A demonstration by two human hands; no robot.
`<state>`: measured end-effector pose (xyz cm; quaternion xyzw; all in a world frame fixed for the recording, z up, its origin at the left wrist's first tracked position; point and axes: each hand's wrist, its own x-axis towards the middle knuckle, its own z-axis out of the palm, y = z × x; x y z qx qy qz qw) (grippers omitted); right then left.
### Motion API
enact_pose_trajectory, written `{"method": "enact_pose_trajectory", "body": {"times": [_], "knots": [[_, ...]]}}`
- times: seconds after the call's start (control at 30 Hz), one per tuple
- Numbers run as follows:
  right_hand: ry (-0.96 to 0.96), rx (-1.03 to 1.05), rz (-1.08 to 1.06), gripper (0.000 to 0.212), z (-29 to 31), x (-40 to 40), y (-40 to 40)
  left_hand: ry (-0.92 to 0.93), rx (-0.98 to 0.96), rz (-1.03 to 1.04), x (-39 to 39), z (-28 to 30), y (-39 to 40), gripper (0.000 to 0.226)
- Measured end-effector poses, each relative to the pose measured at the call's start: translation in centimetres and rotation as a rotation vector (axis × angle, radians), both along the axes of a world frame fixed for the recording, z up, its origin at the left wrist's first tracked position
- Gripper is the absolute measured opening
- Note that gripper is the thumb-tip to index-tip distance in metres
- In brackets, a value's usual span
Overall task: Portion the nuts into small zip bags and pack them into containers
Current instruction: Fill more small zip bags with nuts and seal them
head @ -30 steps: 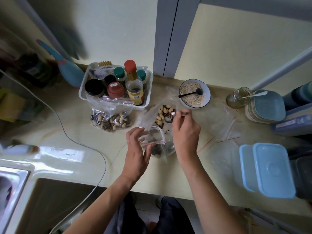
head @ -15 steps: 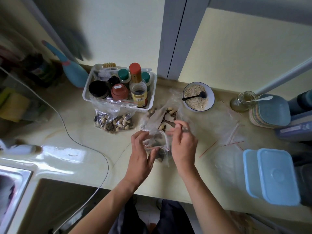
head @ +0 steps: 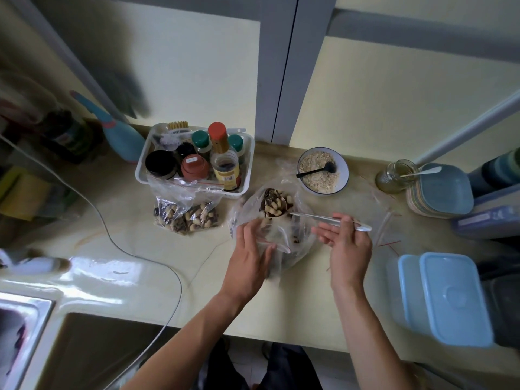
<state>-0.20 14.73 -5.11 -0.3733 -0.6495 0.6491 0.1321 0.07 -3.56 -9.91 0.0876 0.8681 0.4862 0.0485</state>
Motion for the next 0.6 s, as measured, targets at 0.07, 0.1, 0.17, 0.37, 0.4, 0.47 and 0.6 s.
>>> {"method": "enact_pose_trajectory", "body": {"times": [0.07, 0.1, 0.17, 0.37, 0.4, 0.47, 0.6], "knots": [[0.025, 0.049, 0.016, 0.032, 1.3, 0.4, 0.9, -0.032, -0.026, 0.036, -0.8, -0.4, 0.4, 0.054], [0.035, 0.074, 0.024, 0.032, 1.9, 0.6, 1.2, -0.047, -0.042, 0.048, -1.2, -0.6, 0.6, 0.057], [0.05, 0.119, 0.037, 0.033, 3.0, 0.9, 1.8, -0.077, -0.068, 0.052, -2.1, -1.0, 1.0, 0.063], [0.078, 0.235, 0.125, 0.031, 5.2, 1.4, 2.3, -0.138, -0.072, 0.001, -3.8, -1.7, 1.9, 0.071], [0.079, 0.256, 0.157, 0.031, 5.4, 1.5, 2.2, -0.136, -0.068, -0.009, -3.9, -1.8, 1.9, 0.072], [0.085, 0.316, 0.239, 0.031, 5.6, 1.8, 2.0, -0.128, -0.061, -0.009, -4.1, -1.8, 2.1, 0.074], [0.085, 0.453, 0.467, 0.029, 5.3, 2.3, 2.0, -0.115, -0.038, -0.005, -4.2, -1.9, 2.2, 0.079]]}}
